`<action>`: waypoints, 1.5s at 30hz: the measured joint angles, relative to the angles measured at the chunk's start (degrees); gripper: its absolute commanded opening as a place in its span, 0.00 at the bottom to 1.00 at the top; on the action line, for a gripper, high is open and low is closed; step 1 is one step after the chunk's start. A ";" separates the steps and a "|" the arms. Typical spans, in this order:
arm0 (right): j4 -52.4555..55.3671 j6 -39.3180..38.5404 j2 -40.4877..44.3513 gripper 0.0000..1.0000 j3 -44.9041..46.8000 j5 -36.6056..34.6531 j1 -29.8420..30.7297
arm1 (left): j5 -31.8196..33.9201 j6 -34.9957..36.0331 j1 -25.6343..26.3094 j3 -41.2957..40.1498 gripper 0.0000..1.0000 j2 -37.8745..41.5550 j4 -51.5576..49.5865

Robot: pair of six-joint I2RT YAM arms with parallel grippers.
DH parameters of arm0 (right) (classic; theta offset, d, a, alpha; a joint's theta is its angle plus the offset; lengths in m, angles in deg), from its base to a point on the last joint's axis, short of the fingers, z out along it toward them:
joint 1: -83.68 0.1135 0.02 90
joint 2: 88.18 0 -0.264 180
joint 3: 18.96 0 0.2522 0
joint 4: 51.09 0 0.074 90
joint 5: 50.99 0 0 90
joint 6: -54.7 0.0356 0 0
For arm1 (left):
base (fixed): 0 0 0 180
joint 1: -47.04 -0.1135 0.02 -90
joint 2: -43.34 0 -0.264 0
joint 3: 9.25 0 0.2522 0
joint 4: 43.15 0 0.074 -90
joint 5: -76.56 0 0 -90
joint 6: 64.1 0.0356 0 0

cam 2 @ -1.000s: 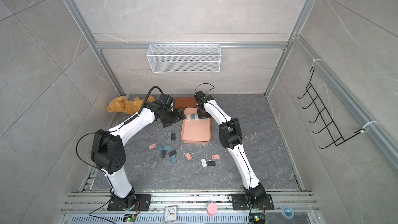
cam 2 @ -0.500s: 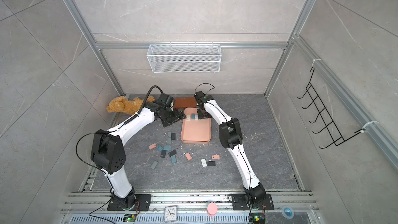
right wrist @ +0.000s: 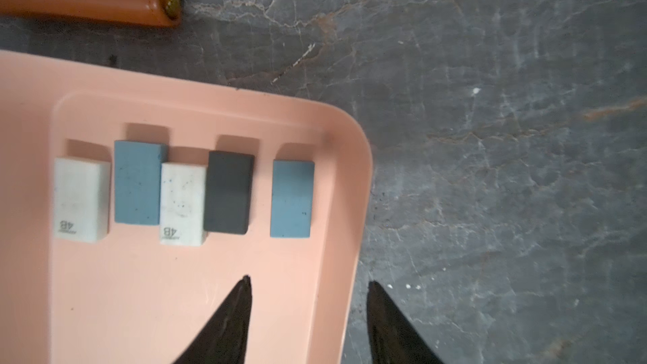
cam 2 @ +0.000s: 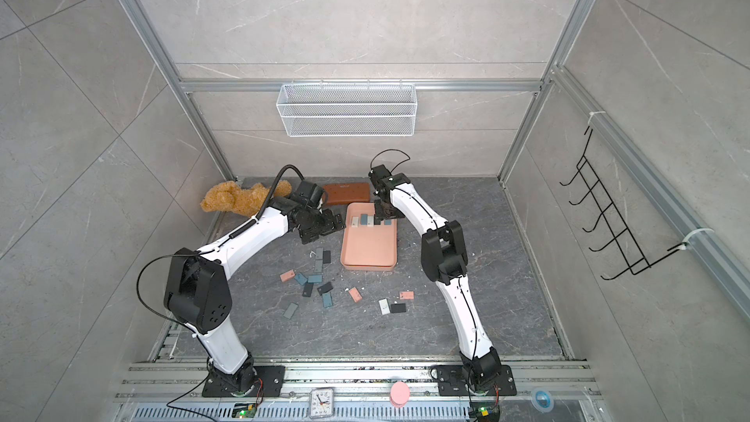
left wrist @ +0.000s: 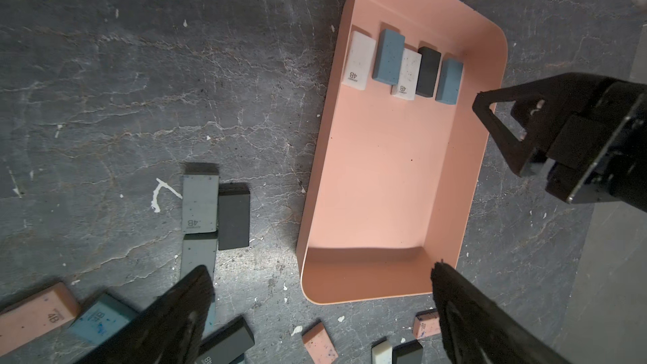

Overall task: Put the eraser in the storage box
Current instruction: Pick up the eraser from the center of the board.

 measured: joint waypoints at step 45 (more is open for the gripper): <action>-13.03 13.33 31.36 1.00 43.52 0.81 24.92 | 9.22 2.64 -14.14 -25.53 0.96 9.75 -12.55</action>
